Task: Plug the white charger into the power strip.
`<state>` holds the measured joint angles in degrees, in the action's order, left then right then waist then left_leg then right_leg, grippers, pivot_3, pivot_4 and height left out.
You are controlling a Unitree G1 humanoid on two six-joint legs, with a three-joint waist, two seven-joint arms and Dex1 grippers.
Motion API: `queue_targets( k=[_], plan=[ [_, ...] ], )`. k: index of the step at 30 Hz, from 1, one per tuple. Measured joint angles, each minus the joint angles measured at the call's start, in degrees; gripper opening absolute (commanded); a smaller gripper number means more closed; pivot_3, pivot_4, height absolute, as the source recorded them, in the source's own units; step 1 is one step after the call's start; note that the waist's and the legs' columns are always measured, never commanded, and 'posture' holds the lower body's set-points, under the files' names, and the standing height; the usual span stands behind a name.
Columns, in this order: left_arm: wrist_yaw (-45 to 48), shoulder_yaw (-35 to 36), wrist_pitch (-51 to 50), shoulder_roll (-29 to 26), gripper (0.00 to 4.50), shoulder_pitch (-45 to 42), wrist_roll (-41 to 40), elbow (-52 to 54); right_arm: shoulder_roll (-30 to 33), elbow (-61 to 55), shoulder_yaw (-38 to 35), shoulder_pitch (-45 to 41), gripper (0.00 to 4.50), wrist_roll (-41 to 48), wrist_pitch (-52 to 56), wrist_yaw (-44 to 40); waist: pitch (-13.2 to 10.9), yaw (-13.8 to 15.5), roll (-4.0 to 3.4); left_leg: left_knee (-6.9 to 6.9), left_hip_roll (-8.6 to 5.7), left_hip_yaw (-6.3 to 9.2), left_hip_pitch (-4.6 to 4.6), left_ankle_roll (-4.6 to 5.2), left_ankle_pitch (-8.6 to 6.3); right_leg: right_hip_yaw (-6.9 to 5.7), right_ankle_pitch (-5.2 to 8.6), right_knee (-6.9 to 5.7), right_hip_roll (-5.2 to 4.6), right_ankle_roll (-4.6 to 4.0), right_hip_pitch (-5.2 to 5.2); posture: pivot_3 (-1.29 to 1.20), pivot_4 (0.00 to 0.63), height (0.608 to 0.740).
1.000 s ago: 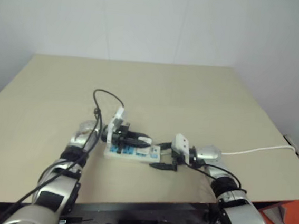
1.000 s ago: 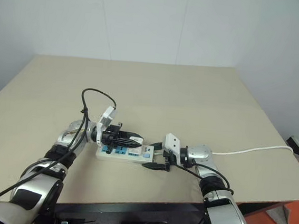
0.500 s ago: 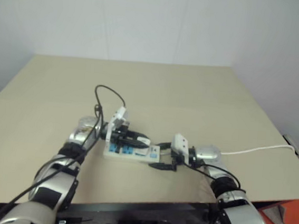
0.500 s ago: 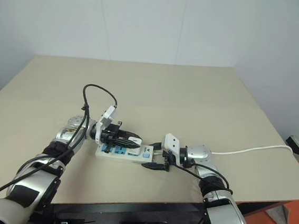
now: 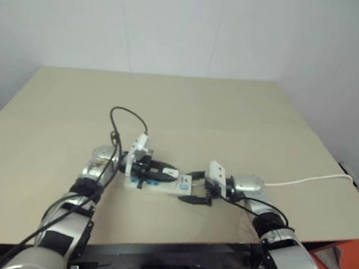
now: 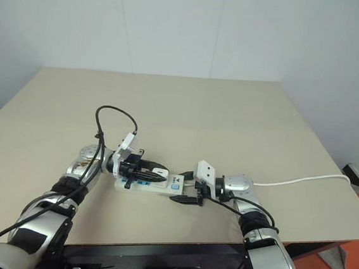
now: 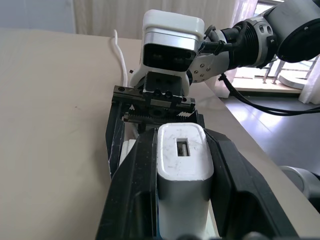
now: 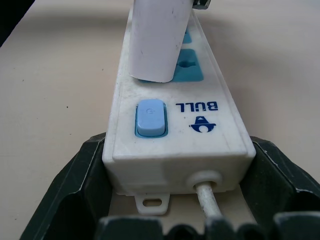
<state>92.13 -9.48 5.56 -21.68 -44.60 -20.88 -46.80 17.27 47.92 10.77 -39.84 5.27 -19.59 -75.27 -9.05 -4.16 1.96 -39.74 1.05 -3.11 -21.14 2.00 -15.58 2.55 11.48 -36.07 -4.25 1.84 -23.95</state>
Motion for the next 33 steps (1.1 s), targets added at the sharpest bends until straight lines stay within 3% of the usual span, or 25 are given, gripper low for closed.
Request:
queue_targets(
  k=[10,14,23,33],
  plan=[
    [-1.1,0.3,4.9,0.8,1.02,0.0,1.9,-3.1,0.0,0.5,0.4,0.4,3.42,-0.2,0.1,1.2,0.8,0.1,0.09,0.03,0.00,0.00,0.13,0.00,0.00,-0.01,0.03,0.03,-0.01,-0.02,0.16,0.00,0.150,0.740],
    [-2.2,0.2,6.3,1.2,1.02,-0.2,3.1,-4.2,0.0,1.0,0.6,0.6,3.42,-0.7,0.4,2.3,0.9,0.2,0.09,0.18,0.11,0.05,0.92,0.00,-0.01,-0.07,0.38,0.27,-0.07,0.36,1.00,0.00,0.150,0.740],
    [-2.3,0.6,5.1,1.3,1.02,0.0,3.1,-4.3,0.0,1.0,0.9,0.6,3.42,-0.7,0.4,2.7,1.0,0.3,0.01,0.28,0.15,0.04,0.95,0.00,-0.01,-0.06,0.41,0.26,-0.07,0.37,1.00,0.00,0.150,0.740],
    [-3.9,3.4,5.7,0.8,4.15,1.5,4.8,-6.1,0.2,0.6,1.1,0.7,3.42,-0.5,0.4,2.4,1.1,0.3,-0.10,0.48,0.13,0.00,0.90,0.00,-0.01,-0.02,0.44,0.28,-0.10,0.30,0.85,0.00,0.150,0.740]
  ],
)
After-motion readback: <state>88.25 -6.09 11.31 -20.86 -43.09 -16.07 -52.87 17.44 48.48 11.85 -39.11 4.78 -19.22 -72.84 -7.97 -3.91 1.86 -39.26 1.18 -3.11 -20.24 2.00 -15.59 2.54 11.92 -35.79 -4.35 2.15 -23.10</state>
